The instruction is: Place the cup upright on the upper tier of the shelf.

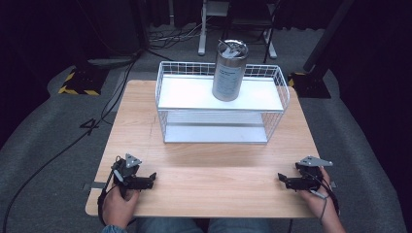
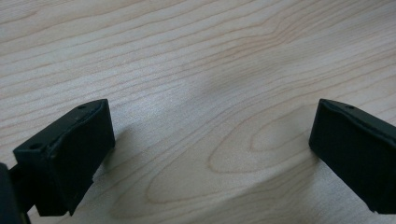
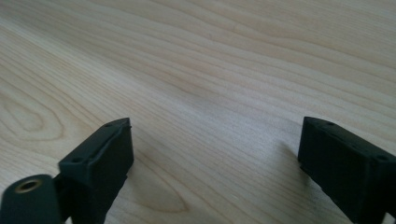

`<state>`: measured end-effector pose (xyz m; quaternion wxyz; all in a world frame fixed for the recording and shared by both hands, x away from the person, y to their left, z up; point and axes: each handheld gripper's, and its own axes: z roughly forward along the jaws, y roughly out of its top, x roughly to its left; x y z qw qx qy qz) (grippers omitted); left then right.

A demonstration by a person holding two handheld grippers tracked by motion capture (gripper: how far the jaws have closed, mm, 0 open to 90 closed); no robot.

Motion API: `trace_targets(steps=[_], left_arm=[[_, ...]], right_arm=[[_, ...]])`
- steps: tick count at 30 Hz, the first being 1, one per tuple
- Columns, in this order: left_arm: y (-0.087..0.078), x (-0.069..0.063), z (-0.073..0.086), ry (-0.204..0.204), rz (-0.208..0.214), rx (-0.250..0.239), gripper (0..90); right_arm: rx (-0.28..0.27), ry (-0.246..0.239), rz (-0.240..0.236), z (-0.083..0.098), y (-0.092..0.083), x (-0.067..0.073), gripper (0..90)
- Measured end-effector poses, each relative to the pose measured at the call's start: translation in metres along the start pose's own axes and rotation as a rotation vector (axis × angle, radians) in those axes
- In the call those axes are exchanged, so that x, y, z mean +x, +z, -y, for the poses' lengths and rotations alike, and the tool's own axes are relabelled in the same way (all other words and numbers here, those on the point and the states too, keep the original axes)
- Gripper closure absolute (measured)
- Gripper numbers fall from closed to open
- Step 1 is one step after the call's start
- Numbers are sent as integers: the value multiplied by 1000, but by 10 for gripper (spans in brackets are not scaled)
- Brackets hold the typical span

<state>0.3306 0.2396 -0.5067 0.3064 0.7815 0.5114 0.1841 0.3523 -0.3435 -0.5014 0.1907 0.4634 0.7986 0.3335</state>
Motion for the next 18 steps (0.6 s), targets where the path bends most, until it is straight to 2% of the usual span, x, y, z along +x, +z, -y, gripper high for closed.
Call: trace_targets(steps=[5, 8, 11, 18], left_arm=[[0, 0, 0, 0, 0, 0, 5], [0, 0, 0, -1, 3, 2, 5], [0, 0, 0, -2, 2, 1, 5], [0, 0, 1, -6, -1, 1, 5]], right_arm=[[-1, -2, 9, 0, 1, 0, 117], [-21, 2, 17, 2, 4, 1, 70], [-17, 3, 21, 2, 4, 2, 56], [-3, -10, 1, 1, 6, 3, 3]])
